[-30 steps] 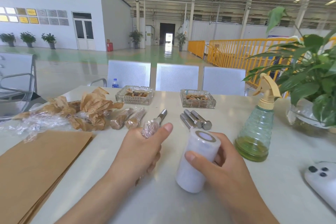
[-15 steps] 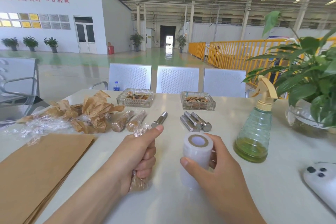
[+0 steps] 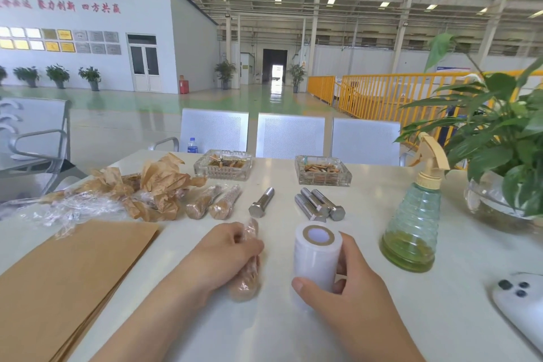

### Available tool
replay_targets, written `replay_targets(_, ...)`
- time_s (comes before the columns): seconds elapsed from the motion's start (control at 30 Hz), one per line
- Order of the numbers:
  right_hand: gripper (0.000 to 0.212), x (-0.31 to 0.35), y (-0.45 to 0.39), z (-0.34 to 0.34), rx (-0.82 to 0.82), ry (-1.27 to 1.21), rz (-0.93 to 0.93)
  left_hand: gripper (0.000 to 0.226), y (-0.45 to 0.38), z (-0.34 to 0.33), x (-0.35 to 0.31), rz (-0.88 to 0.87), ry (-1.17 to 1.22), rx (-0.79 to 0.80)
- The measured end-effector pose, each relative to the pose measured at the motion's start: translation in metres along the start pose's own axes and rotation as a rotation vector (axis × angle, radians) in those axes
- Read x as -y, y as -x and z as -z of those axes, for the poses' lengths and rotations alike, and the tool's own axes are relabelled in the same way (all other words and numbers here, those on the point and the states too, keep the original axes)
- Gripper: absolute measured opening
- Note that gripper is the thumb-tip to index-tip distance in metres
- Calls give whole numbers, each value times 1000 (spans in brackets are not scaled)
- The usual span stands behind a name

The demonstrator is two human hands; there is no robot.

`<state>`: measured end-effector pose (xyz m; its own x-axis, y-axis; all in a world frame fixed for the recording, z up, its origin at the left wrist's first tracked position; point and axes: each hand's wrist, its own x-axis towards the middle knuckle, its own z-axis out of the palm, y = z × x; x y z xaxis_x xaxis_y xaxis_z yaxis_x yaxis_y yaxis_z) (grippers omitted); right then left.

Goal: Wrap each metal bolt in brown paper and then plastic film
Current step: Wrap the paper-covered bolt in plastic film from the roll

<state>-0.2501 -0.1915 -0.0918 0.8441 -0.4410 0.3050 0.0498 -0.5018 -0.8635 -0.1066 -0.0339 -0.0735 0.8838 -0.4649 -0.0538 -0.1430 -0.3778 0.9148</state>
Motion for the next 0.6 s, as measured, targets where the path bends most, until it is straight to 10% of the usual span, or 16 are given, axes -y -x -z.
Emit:
replay_targets(0.1, 58, -1, 0, -2, -17, 33, 19, 28, -1, -4, 0, -124, -414, -151)
replay_targets(0.3, 46, -3, -1, -2, -24, 83, 5, 35, -2, 23, 7, -97, -497, -158)
replay_targets(0.5, 53, -4, -4, -3, -28, 112, -19, 53, 24, 50, 26, -411, -598, 293)
replay_targets(0.6, 46, -5, -5, -3, -16, 129, -31, 50, 24, 49, 14, -489, -866, 162)
